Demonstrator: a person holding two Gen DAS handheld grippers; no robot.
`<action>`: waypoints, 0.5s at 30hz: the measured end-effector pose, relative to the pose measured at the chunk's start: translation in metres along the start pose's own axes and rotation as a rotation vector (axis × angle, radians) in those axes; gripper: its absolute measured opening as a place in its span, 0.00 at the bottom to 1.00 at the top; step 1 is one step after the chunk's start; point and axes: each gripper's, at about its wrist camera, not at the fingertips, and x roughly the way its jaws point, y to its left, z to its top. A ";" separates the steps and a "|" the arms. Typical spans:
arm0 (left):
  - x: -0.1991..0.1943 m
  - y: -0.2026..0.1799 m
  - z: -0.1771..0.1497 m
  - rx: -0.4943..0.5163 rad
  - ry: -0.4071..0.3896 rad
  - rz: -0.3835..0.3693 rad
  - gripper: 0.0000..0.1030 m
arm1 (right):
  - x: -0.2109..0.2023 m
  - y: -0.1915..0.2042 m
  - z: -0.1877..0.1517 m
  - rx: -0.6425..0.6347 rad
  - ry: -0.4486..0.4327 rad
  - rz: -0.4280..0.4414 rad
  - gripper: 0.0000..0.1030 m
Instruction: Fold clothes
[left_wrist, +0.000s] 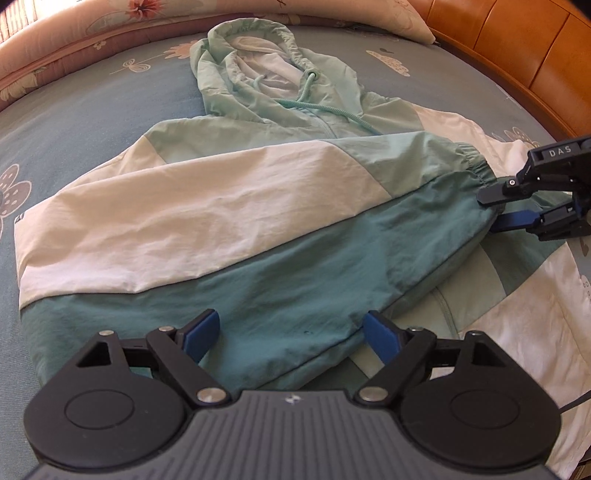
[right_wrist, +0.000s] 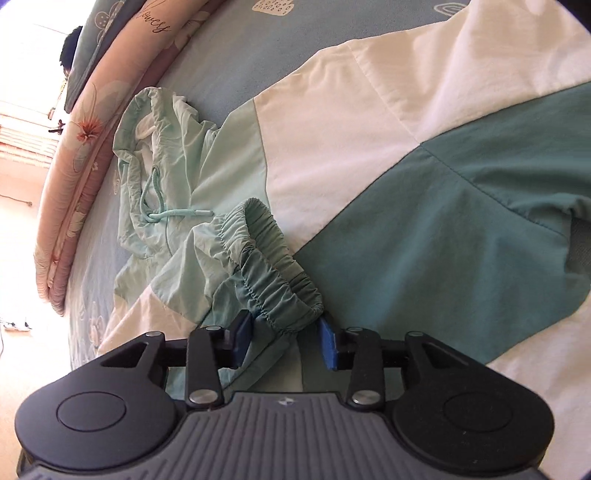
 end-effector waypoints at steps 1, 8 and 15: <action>-0.009 0.002 0.002 0.005 -0.032 0.001 0.81 | -0.005 0.002 0.000 -0.021 -0.002 -0.024 0.43; -0.046 0.034 0.003 0.000 -0.113 0.174 0.82 | -0.032 0.054 -0.002 -0.333 -0.066 -0.121 0.43; -0.012 0.069 -0.020 -0.079 0.029 0.186 0.81 | 0.024 0.142 -0.018 -0.534 0.025 0.003 0.43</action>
